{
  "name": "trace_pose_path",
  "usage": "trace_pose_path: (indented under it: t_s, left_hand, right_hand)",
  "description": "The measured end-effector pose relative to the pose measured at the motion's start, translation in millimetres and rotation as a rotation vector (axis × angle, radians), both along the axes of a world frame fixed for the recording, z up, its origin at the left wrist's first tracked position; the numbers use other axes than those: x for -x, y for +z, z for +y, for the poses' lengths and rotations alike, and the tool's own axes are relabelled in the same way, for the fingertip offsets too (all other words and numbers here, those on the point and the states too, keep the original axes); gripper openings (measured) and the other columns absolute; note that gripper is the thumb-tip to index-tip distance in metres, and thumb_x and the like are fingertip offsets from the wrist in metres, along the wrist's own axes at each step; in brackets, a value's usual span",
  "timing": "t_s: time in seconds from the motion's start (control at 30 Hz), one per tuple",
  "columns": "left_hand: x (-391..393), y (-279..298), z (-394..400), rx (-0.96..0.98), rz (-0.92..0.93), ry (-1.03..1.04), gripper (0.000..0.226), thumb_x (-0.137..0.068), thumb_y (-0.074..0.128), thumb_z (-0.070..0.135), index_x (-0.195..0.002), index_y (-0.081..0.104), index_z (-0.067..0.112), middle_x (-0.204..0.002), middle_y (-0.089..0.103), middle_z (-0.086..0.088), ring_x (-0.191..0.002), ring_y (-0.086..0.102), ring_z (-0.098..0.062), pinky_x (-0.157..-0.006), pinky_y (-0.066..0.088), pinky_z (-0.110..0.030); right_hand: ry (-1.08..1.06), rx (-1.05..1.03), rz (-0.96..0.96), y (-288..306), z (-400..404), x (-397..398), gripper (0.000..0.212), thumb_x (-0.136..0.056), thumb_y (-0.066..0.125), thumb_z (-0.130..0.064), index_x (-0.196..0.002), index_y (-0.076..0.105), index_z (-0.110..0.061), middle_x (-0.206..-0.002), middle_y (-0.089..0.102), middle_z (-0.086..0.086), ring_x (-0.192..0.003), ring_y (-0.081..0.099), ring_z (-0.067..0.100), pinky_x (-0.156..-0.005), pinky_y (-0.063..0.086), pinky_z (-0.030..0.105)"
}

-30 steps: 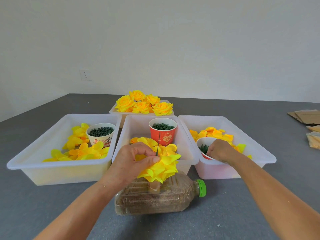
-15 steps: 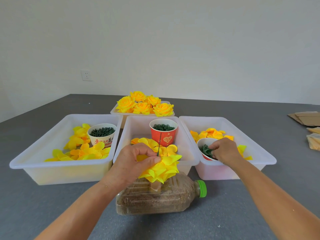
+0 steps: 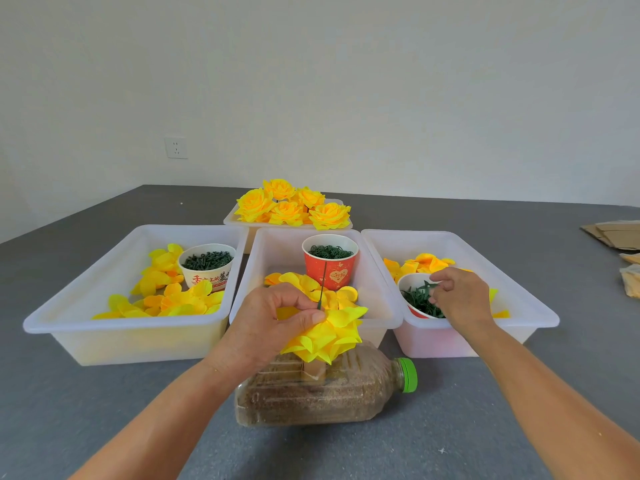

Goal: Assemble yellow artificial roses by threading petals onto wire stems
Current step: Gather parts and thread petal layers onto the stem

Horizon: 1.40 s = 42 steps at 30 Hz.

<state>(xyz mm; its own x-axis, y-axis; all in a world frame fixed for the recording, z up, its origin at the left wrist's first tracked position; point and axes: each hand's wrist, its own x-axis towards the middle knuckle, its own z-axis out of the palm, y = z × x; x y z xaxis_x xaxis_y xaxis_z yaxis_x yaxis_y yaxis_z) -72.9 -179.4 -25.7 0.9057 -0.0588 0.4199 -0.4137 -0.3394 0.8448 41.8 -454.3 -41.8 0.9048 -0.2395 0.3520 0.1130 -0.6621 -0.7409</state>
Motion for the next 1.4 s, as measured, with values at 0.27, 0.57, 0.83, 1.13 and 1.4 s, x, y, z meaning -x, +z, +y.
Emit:
trace_pose_path:
  t_s: [0.27,0.57,0.83,1.13,1.4]
  left_hand:
    - [0.3,0.8,-0.3,-0.013,-0.015,0.005,0.011,-0.067,0.069,0.035,-0.069,0.070,0.024,-0.076,0.067,0.008,-0.077,0.060,-0.006,-0.071,0.044,-0.012]
    - [-0.7,1.6,0.0,-0.001,0.002,-0.005,0.011,-0.066,0.070,0.035,-0.068,0.069,0.024,-0.074,0.066,0.012,-0.075,0.058,-0.002,-0.070,0.044,-0.012]
    - [0.9,2.8,0.1,-0.026,0.011,0.002,0.013,-0.075,0.074,0.017,-0.067,0.067,0.026,-0.071,0.063,0.012,-0.072,0.056,0.000,-0.069,0.042,-0.010]
    - [4.9,7.3,-2.6,-0.033,0.031,0.015,0.011,-0.077,0.073,0.013,-0.070,0.066,0.018,-0.075,0.061,0.005,-0.073,0.053,-0.003,-0.069,0.042,-0.013]
    - [4.7,6.7,-1.4,-0.033,0.035,0.019,0.015,-0.077,0.073,0.016,-0.067,0.065,0.023,-0.074,0.062,0.008,-0.073,0.054,-0.003,-0.071,0.044,-0.018]
  right_hand:
    - [-0.008,-0.116,-0.049,0.8,-1.5,2.2,0.015,-0.084,0.060,0.000,-0.093,0.071,-0.005,-0.068,0.066,0.008,-0.066,0.064,0.020,-0.083,0.052,0.039]
    - [0.113,-0.502,-0.051,40.6,15.0,23.9,0.002,-0.078,0.071,-0.006,-0.079,0.071,-0.007,-0.062,0.066,0.003,-0.057,0.062,0.016,-0.057,0.052,0.025]
    - [0.450,-0.599,-0.020,61.8,90.3,74.1,0.019,-0.077,0.067,0.005,-0.083,0.069,-0.013,-0.054,0.067,0.000,-0.049,0.062,0.008,-0.049,0.049,0.016]
    - [0.494,-0.448,-0.078,64.6,121.2,88.3,0.029,-0.079,0.069,-0.001,-0.073,0.065,-0.029,-0.053,0.067,-0.006,-0.053,0.066,0.007,-0.050,0.051,0.017]
    - [0.464,-0.325,-0.244,61.5,127.5,96.3,0.027,-0.078,0.071,-0.003,-0.079,0.069,-0.030,-0.056,0.065,-0.018,-0.059,0.066,0.000,-0.056,0.048,0.009]
